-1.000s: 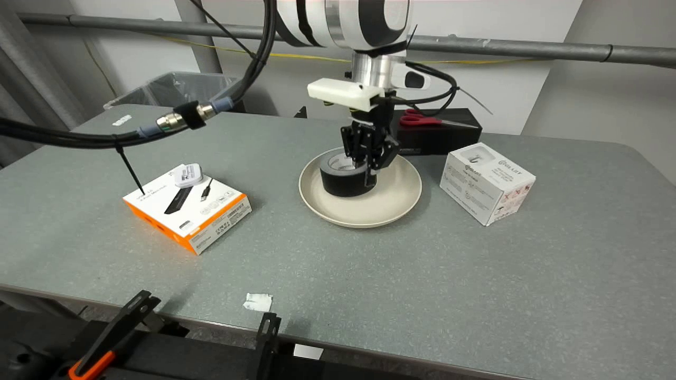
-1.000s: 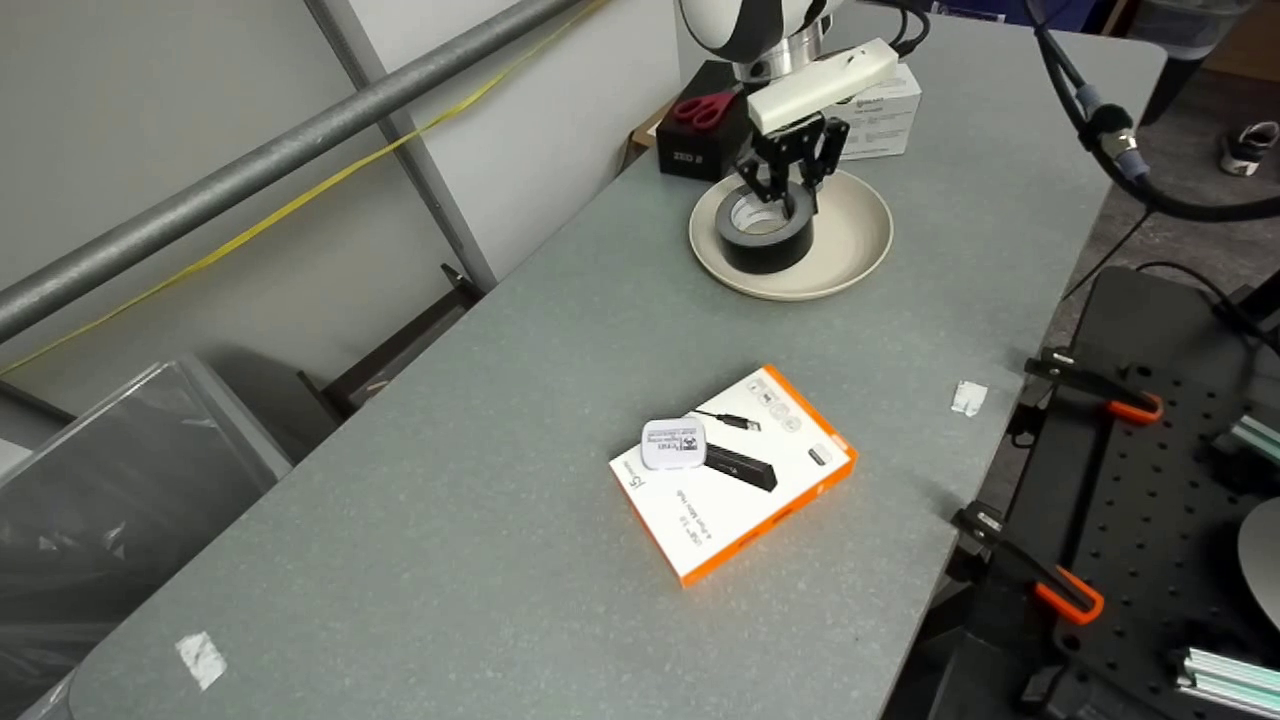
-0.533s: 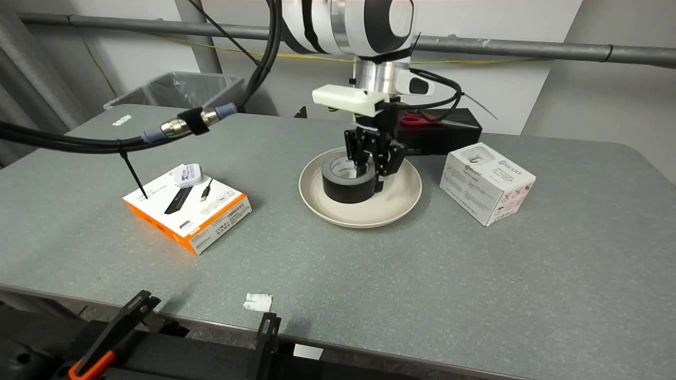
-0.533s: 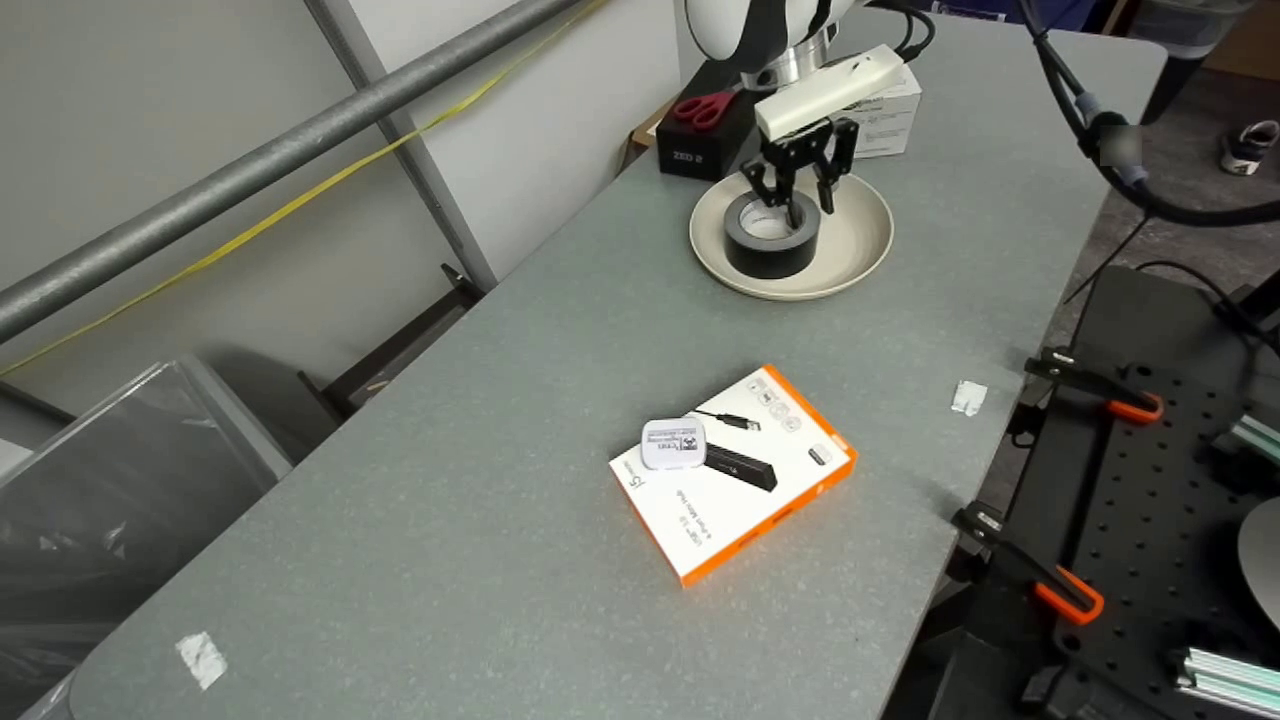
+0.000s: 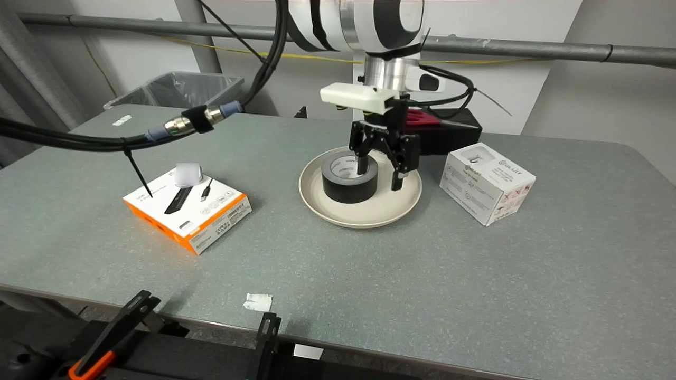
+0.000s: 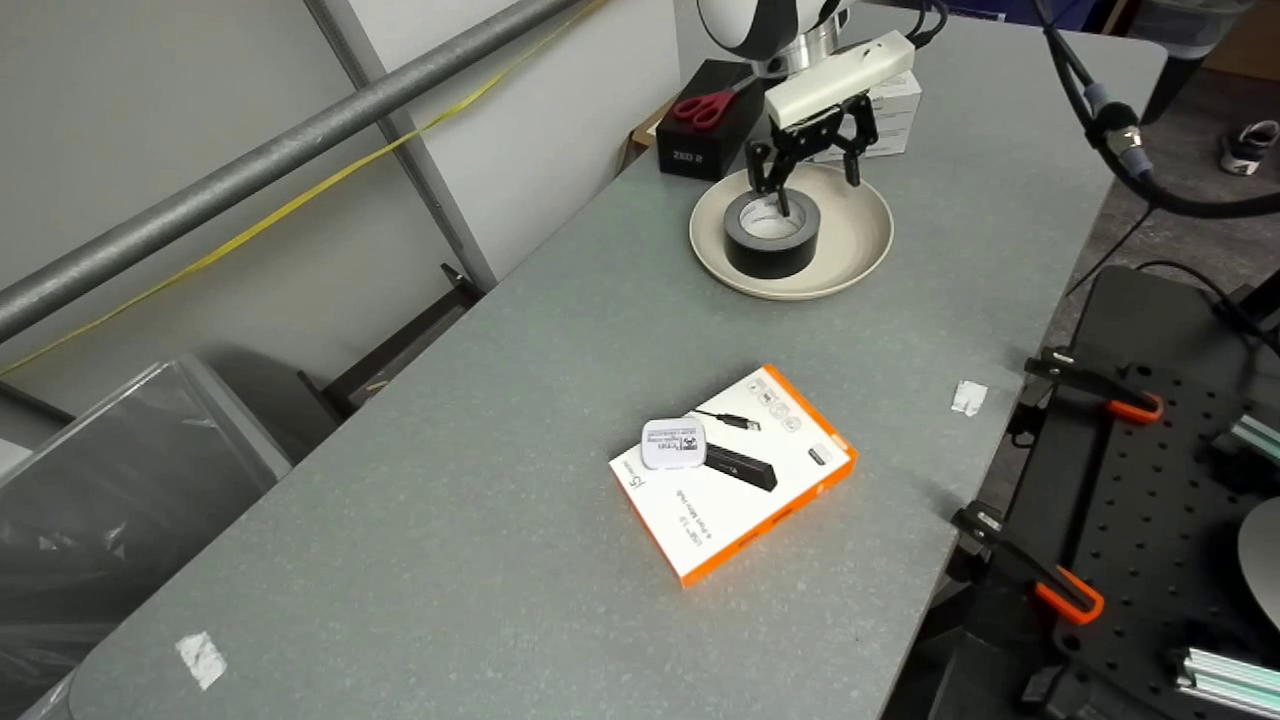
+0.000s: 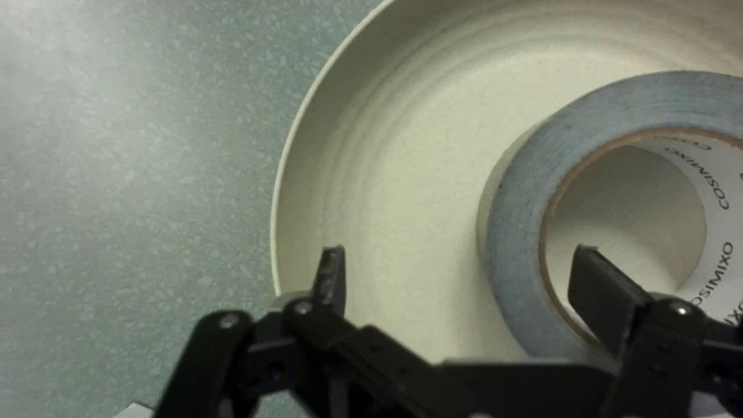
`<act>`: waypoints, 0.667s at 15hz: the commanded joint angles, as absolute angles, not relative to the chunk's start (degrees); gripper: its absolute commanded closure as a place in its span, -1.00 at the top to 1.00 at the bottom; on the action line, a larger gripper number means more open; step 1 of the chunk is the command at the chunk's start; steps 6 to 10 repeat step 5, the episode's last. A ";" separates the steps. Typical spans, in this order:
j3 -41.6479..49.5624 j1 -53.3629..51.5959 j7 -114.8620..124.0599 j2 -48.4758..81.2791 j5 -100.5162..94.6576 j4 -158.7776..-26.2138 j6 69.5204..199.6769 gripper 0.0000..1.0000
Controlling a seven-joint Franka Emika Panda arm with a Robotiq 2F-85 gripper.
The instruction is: Put the black tape on the plate
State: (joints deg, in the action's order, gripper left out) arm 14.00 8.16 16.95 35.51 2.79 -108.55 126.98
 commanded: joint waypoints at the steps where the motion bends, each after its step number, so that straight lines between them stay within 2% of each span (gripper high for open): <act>1: 13.49 8.64 16.86 35.45 2.44 -108.20 126.30 1.00; 10: 13.34 8.66 16.44 35.23 2.43 -107.99 125.48 1.00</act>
